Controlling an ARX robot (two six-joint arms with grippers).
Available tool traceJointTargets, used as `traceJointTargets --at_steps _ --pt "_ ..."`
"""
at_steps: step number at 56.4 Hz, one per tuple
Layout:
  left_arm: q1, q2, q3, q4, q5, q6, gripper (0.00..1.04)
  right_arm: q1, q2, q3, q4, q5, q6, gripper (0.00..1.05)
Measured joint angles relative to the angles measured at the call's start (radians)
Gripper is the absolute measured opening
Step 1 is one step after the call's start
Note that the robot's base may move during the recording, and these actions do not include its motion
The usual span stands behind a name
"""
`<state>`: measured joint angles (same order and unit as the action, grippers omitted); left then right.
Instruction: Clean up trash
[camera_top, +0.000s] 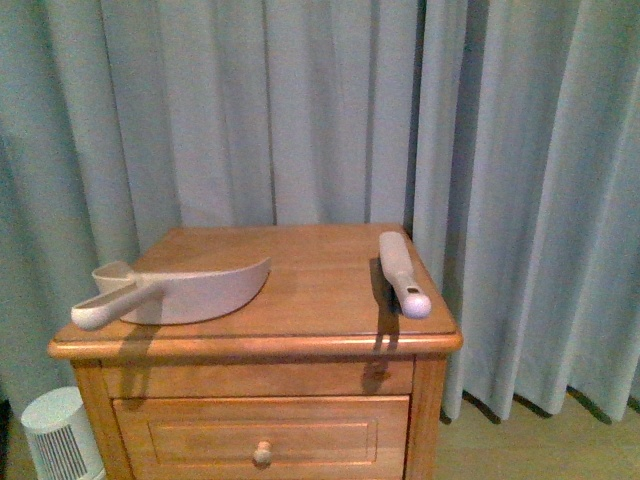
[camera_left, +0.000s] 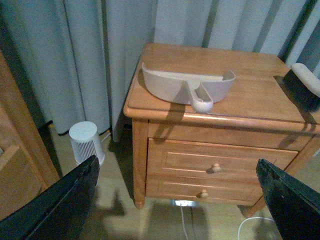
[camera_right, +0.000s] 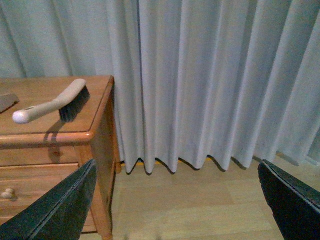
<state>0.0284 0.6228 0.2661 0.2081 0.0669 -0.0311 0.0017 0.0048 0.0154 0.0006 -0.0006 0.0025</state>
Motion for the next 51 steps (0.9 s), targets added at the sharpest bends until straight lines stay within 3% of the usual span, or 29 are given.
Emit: traceJointTargets --at_steps 9,24,36,51 --pt "-0.042 0.303 0.276 -0.037 -0.024 0.106 0.97 0.0 0.0 0.0 0.0 0.0 0.0 0.97" --pt "-0.182 0.66 0.751 -0.326 -0.109 0.086 0.97 0.0 0.0 0.0 0.0 0.0 0.0 0.97" --pt "-0.275 0.863 0.9 -0.373 -0.19 0.135 0.97 0.0 0.0 0.0 0.0 0.0 0.0 0.97" --pt "-0.247 1.069 0.994 -0.401 -0.278 0.226 0.97 0.0 0.0 0.0 0.0 0.0 0.0 0.97"
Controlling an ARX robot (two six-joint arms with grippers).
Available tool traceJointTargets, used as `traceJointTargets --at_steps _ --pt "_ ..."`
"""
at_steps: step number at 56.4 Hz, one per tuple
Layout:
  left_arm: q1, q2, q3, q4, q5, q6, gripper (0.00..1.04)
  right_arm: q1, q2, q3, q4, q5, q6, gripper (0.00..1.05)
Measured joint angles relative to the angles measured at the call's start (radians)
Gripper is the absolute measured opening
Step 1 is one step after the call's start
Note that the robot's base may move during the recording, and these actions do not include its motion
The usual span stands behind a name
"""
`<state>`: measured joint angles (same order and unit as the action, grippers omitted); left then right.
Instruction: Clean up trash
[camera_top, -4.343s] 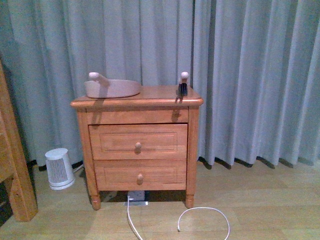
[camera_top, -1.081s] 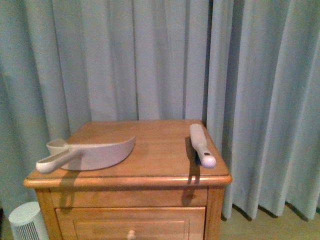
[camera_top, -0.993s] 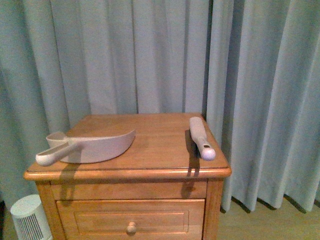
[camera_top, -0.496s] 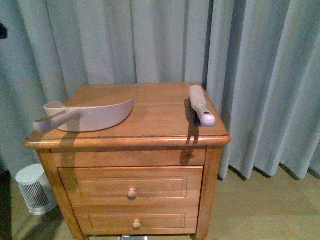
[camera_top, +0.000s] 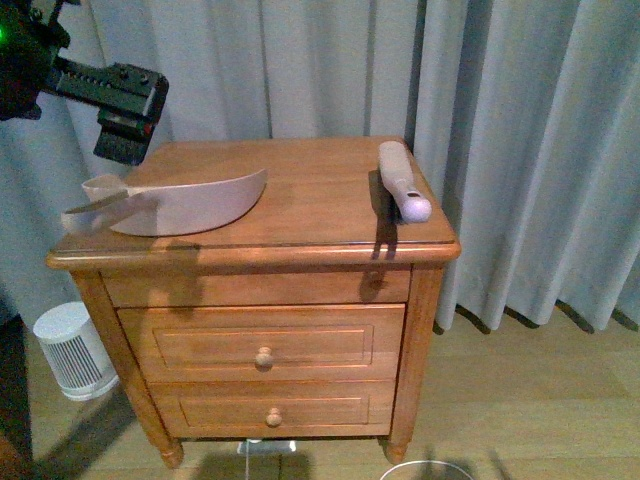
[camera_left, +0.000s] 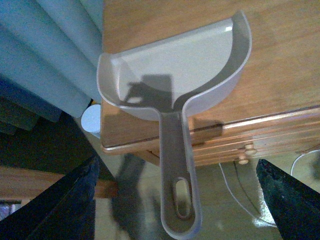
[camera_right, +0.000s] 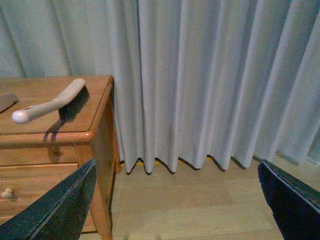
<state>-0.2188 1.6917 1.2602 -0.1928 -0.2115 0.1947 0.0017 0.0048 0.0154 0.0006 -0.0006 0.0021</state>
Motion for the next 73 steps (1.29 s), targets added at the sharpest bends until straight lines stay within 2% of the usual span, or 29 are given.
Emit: traceJointTargets --at_steps 19,68,72,73 --pt "0.014 0.122 0.036 0.01 0.047 -0.008 0.97 0.0 0.0 0.0 0.0 0.0 0.0 0.97" --pt "0.083 0.257 0.078 0.056 0.063 0.0 0.97 0.0 0.0 0.0 0.0 0.0 0.0 0.97" --pt "0.082 0.257 0.078 0.056 0.063 0.002 0.88 0.0 0.0 0.0 0.0 0.0 0.0 0.97" --pt "0.082 0.257 0.078 0.056 0.063 0.003 0.83 0.0 0.0 0.0 0.0 0.0 0.0 0.97"
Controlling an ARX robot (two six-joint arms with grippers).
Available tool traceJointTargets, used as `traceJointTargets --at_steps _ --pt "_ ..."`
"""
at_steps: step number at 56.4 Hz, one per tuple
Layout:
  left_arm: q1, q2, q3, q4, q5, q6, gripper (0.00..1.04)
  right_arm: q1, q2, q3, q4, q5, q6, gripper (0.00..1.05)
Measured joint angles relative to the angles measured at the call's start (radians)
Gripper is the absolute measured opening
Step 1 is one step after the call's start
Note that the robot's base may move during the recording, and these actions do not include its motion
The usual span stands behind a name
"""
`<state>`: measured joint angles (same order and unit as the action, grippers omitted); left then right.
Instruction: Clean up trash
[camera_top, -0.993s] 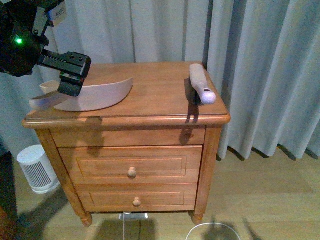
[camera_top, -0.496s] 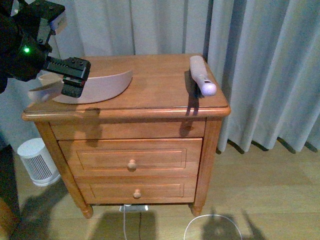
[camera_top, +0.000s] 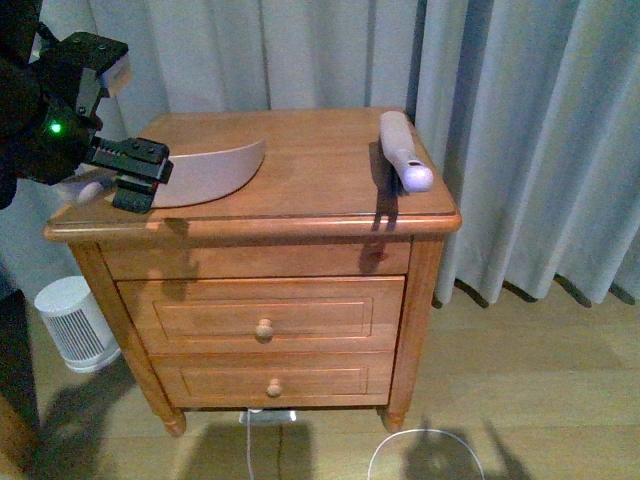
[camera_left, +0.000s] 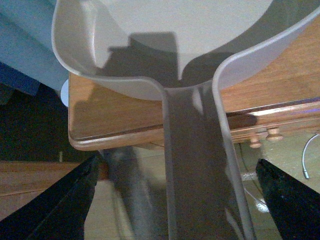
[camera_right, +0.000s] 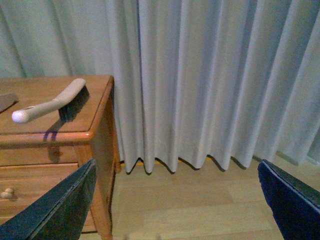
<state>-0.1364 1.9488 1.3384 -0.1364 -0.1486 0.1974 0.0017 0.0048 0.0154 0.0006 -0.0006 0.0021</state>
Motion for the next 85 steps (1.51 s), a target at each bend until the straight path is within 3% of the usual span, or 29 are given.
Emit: traceJointTargets --at_steps 18,41,69,85 --pt "-0.007 0.0 0.0 0.021 0.01 0.015 0.3 0.0 0.0 0.0 0.0 0.0 0.0 0.97" --pt "-0.002 -0.106 -0.034 0.082 0.06 0.003 0.29 0.0 0.0 0.0 0.0 0.0 0.0 0.97" --pt "-0.015 -0.707 -0.37 0.441 0.222 0.042 0.29 0.0 0.0 0.0 0.0 0.0 0.0 0.97" --pt "-0.063 -1.069 -0.592 0.453 0.154 -0.03 0.29 0.0 0.0 0.0 0.0 0.0 0.0 0.97"
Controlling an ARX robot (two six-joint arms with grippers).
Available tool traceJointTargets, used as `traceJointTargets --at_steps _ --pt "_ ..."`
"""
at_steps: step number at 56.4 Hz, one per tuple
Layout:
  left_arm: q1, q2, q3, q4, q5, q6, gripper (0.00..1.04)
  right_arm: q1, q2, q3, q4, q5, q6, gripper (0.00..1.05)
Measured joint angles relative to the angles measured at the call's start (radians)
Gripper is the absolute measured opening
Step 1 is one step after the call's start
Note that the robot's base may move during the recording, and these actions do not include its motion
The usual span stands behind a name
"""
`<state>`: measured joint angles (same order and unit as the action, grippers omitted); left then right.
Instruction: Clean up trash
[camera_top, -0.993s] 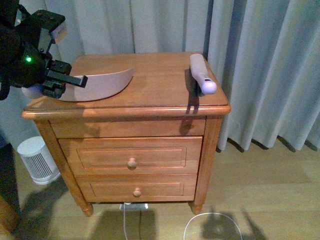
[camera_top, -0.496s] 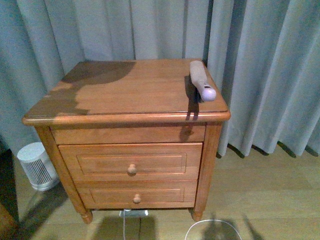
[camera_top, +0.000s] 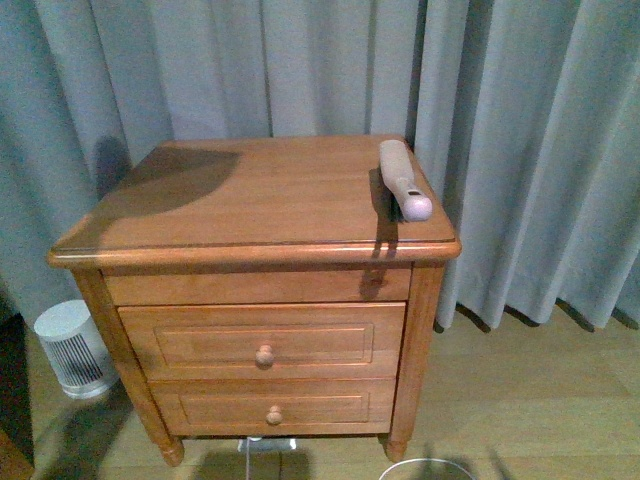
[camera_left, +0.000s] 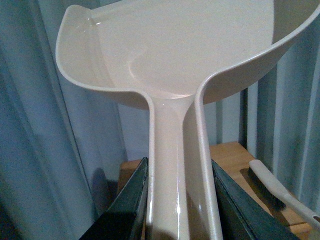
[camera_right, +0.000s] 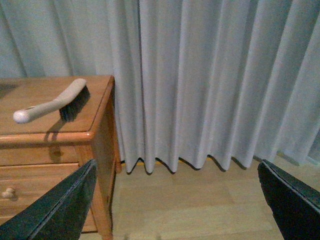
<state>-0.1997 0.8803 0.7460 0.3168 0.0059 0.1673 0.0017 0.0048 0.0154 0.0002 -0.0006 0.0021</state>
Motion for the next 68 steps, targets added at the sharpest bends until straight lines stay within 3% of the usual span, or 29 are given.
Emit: traceJointTargets --at_steps 26,32,37,43,50,68 --pt "0.029 -0.059 -0.058 -0.04 0.005 -0.095 0.29 0.0 0.0 0.0 0.0 0.001 0.0 0.97" --pt "0.03 -0.059 -0.058 -0.04 0.009 -0.101 0.29 0.096 0.118 0.037 -0.036 0.285 -0.003 0.97" --pt "0.03 -0.06 -0.058 -0.04 0.009 -0.102 0.29 0.103 0.308 0.121 0.006 0.264 0.058 0.97" --pt "0.03 -0.06 -0.058 -0.04 0.009 -0.103 0.29 0.092 0.603 0.323 0.044 0.16 0.143 0.97" --pt "0.03 -0.06 -0.058 -0.04 0.008 -0.103 0.29 0.132 0.891 0.575 -0.033 0.112 0.204 0.97" --pt "0.03 -0.06 -0.058 -0.04 0.006 -0.105 0.29 0.335 1.547 1.264 -0.28 0.191 0.298 0.97"
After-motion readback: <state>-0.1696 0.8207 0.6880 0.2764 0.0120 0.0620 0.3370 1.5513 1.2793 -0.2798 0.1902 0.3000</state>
